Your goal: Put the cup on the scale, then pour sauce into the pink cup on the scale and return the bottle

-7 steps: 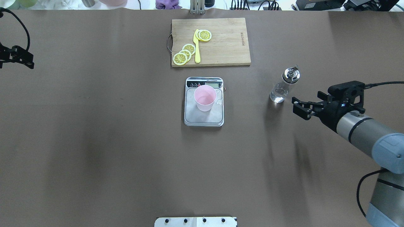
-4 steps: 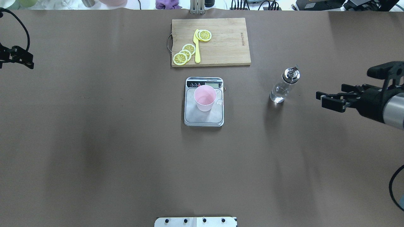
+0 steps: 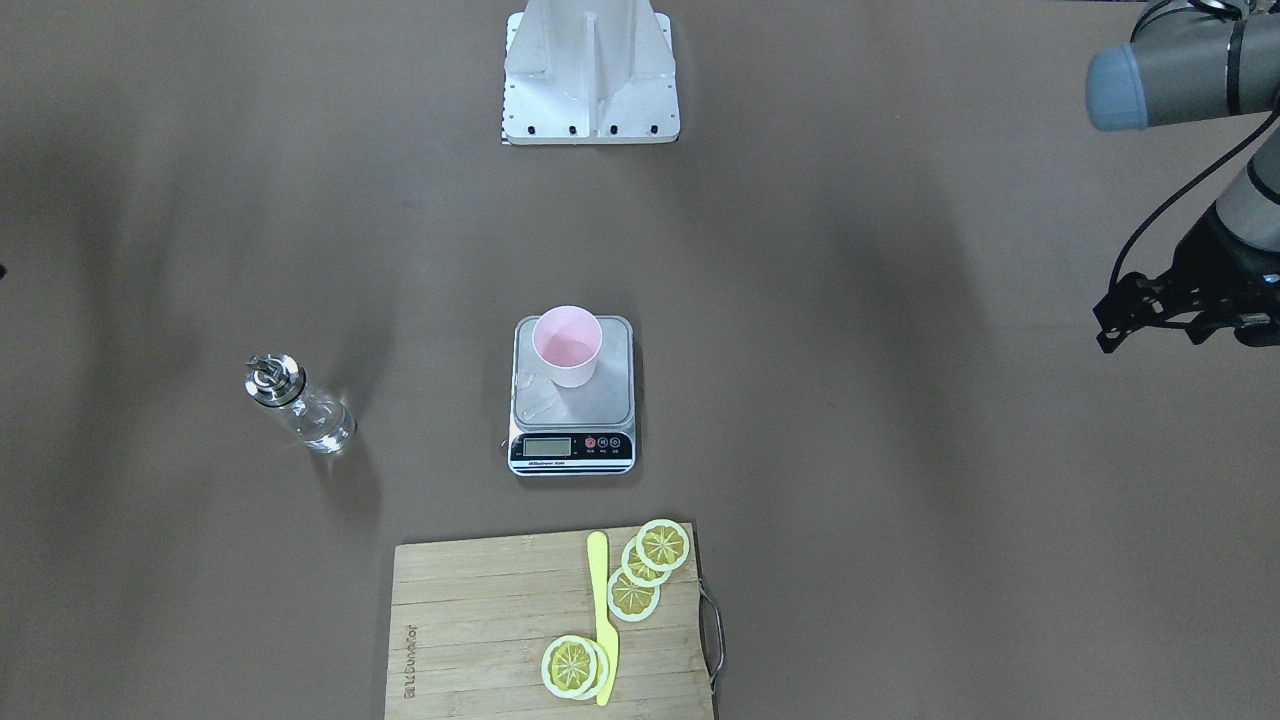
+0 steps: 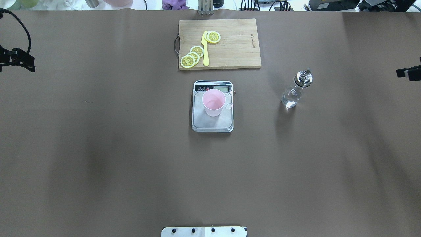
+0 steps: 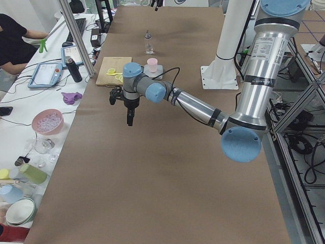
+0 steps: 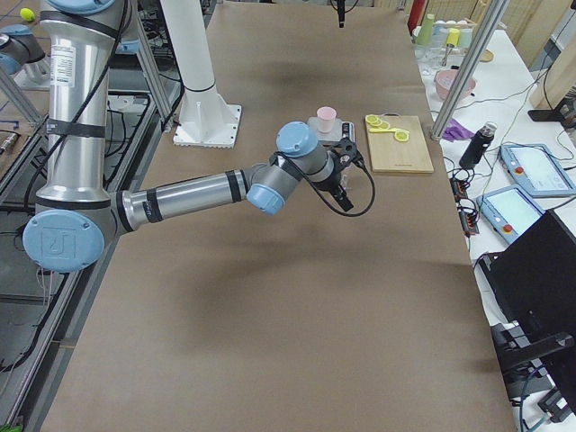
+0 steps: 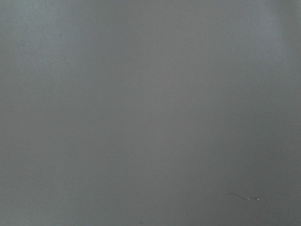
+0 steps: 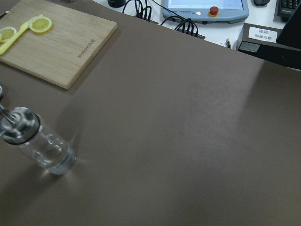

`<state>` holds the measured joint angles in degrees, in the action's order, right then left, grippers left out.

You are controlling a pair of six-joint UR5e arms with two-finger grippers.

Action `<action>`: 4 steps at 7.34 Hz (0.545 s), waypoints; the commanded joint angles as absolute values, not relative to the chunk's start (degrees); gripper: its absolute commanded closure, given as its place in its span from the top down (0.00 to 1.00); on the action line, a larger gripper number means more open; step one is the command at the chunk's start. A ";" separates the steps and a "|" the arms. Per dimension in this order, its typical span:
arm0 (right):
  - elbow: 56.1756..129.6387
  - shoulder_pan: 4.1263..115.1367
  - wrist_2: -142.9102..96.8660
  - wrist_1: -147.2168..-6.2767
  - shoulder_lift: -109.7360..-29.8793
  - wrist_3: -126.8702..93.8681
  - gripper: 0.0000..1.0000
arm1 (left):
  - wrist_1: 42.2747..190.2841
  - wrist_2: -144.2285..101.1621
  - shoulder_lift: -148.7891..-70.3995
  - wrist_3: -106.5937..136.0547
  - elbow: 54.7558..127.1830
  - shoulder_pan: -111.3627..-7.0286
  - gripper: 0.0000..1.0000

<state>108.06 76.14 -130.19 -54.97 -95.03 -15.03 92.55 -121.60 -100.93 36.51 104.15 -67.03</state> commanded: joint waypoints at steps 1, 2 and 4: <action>105.91 79.28 -129.32 -81.33 -92.48 -1.61 1.00 | 92.64 -121.73 -100.81 36.12 102.58 -70.63 0.99; 104.86 80.76 -126.24 -90.44 -90.46 3.38 1.00 | 92.81 -122.25 -100.64 31.34 100.39 -73.19 0.99; 101.63 88.03 -132.75 -95.79 -89.73 4.39 1.00 | 93.16 -134.58 -99.59 17.82 90.85 -82.66 0.99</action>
<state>104.00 83.61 -128.51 -91.54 -90.18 3.08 92.71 -127.35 -100.46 25.88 96.88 -77.07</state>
